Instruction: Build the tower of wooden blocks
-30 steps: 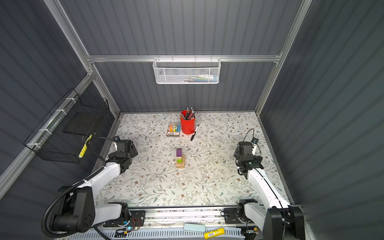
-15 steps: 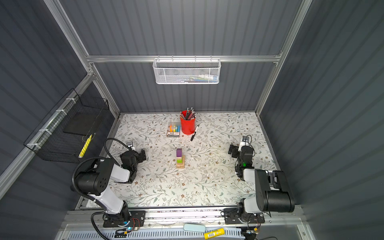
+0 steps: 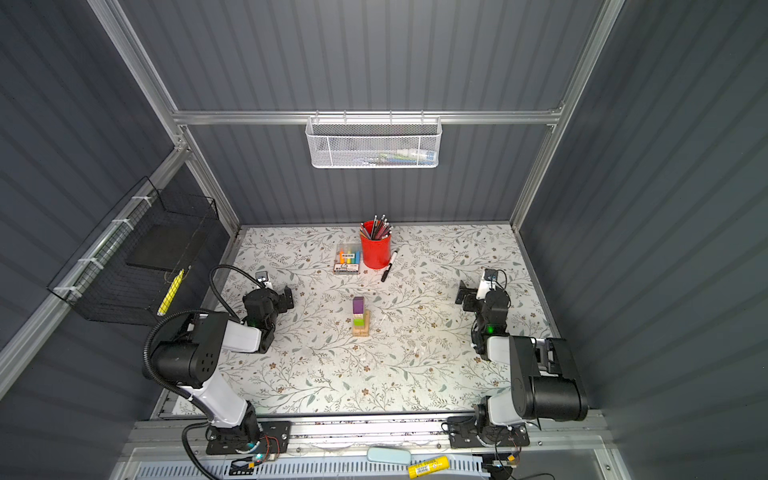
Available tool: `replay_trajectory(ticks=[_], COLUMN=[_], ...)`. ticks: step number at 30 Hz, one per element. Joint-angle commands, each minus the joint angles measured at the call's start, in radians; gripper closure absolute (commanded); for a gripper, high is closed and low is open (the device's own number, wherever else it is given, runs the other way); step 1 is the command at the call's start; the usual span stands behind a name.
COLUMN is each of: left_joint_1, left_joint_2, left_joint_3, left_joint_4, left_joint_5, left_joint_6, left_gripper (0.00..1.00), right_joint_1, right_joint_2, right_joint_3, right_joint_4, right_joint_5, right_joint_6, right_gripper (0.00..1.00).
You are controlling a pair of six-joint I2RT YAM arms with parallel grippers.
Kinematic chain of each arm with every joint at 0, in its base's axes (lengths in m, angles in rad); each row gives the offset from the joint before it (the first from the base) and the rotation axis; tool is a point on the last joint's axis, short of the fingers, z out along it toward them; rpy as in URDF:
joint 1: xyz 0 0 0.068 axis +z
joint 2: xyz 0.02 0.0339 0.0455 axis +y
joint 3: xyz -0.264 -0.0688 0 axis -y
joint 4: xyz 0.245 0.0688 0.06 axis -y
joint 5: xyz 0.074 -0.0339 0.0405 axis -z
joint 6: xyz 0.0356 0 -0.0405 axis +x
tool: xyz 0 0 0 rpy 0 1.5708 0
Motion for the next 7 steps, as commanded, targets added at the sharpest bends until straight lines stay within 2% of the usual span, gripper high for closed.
replay_trajectory(ticks=[1, 7], left_joint_1=[0.006, 0.006], left_joint_2=[0.003, 0.001], left_joint_3=[0.001, -0.002], left_joint_4=[-0.007, -0.005], left_joint_5=[0.005, 0.009], left_joint_6=[0.003, 0.002], left_gripper=[0.0, 0.0], right_joint_1=[0.002, 0.002], right_joint_2=[-0.001, -0.001], right_joint_3=[-0.002, -0.003], right_joint_4=[0.023, 0.026], right_joint_5=[-0.011, -0.011], right_joint_6=[-0.01, -0.009], right_gripper=[0.01, 0.01])
